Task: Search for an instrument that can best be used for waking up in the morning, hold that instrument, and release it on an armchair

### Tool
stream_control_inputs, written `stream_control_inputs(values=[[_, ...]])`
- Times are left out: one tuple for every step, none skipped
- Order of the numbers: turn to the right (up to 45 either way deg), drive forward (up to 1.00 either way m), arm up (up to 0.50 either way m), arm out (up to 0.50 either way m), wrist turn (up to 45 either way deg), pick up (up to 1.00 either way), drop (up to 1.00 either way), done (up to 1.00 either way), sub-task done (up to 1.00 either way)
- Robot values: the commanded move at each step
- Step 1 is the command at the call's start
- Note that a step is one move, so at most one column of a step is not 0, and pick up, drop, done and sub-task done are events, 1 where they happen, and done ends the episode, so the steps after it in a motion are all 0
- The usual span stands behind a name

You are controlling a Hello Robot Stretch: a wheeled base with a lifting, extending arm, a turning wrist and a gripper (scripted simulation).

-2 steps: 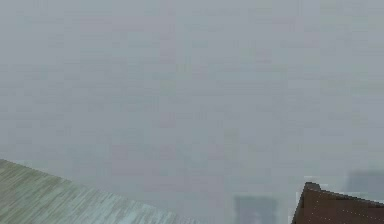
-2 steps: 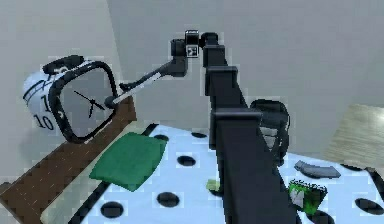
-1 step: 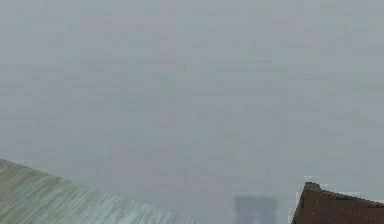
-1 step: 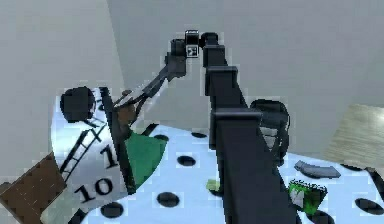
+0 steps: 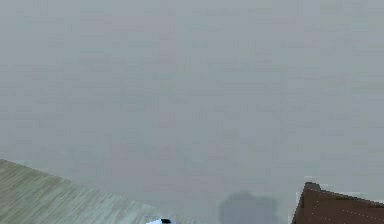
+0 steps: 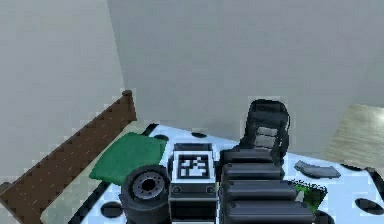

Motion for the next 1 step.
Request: stream_control_inputs(values=[[-45.0, 0.00, 0.00, 0.00, 0.0, 0.00, 0.00, 0.00, 0.00]])
